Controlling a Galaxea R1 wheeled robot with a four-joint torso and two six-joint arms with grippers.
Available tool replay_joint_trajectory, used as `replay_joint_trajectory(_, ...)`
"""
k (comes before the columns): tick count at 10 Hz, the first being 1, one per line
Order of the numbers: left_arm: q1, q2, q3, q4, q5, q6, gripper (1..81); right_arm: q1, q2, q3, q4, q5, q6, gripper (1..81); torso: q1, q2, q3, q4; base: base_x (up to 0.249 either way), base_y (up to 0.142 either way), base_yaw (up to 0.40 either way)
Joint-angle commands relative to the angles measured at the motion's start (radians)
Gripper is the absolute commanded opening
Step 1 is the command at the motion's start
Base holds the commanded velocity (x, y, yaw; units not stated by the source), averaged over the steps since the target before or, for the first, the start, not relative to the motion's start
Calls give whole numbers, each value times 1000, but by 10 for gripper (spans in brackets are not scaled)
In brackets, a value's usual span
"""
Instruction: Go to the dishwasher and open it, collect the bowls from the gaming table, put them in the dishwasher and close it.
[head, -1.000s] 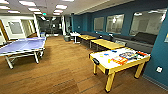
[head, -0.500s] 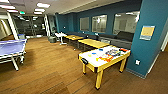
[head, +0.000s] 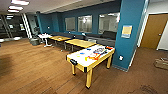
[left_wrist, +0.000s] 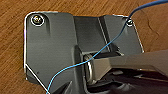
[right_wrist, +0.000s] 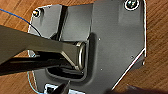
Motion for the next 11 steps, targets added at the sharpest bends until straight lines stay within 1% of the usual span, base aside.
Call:
replay_joint_trajectory(1, -46, 2, 1, -2, 46, 2, 811, 48, -2, -4, -3, -49, 0, 811, 0, 0, 0, 0, 0, 0, -343)
replay_joint_trajectory(4, -46, -2, 1, -6, 46, 2, 811, 48, 3, -4, -2, -49, 0, 811, 0, 0, 0, 0, 0, 0, -174)
replay_joint_trajectory(8, -45, 0, 1, 1, 45, 3, 811, 45, 3, -4, -3, -49, 0, 811, 0, 0, 0, 0, 0, 0, 0)
replay_joint_trajectory(11, -42, 0, 2, -2, 45, 3, 811, 47, 3, -4, -2, -49, 0, 811, 0, 0, 0, 0, 0, 0, 0)
